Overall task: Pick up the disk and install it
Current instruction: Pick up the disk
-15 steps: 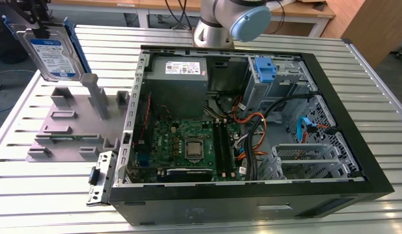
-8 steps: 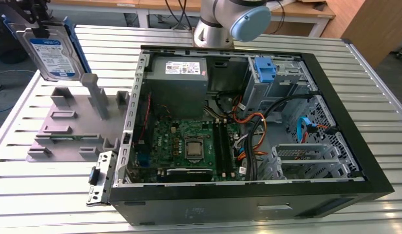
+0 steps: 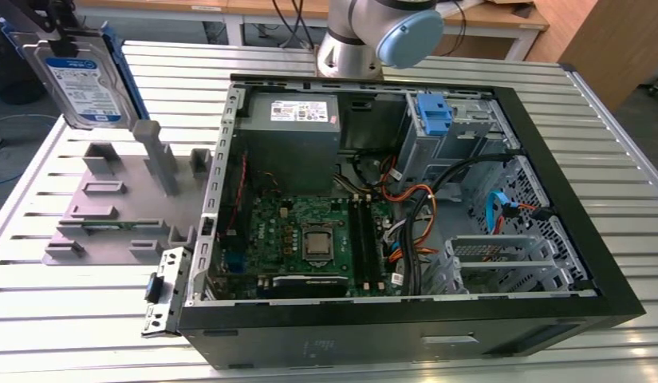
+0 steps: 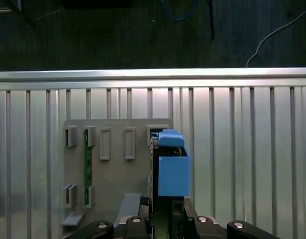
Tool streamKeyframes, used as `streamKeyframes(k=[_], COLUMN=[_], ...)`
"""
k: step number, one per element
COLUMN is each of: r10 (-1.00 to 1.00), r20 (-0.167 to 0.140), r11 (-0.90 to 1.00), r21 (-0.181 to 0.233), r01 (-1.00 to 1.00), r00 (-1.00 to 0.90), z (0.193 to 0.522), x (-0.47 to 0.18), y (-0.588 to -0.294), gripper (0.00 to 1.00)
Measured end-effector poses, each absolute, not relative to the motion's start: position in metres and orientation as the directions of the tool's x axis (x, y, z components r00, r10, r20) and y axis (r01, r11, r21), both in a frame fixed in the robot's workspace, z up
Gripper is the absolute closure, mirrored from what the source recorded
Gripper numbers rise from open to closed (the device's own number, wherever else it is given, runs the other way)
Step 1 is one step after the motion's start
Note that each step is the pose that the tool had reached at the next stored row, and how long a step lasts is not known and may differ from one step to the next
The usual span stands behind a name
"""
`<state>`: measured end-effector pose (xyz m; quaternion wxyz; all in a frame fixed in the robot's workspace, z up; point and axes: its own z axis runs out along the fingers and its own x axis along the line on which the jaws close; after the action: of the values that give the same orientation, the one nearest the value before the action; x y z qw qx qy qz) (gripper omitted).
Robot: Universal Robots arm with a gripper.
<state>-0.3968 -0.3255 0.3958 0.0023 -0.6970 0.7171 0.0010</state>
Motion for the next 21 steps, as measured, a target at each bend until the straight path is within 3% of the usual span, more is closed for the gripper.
streamKeyframes(k=[21], r10=[-1.0], r20=[-0.005], r11=[0.028], r21=[-0.002], r01=[-1.0], r00=[-0.028], z=[0.406], x=[-0.3968], y=[-0.3255], gripper=[0.65])
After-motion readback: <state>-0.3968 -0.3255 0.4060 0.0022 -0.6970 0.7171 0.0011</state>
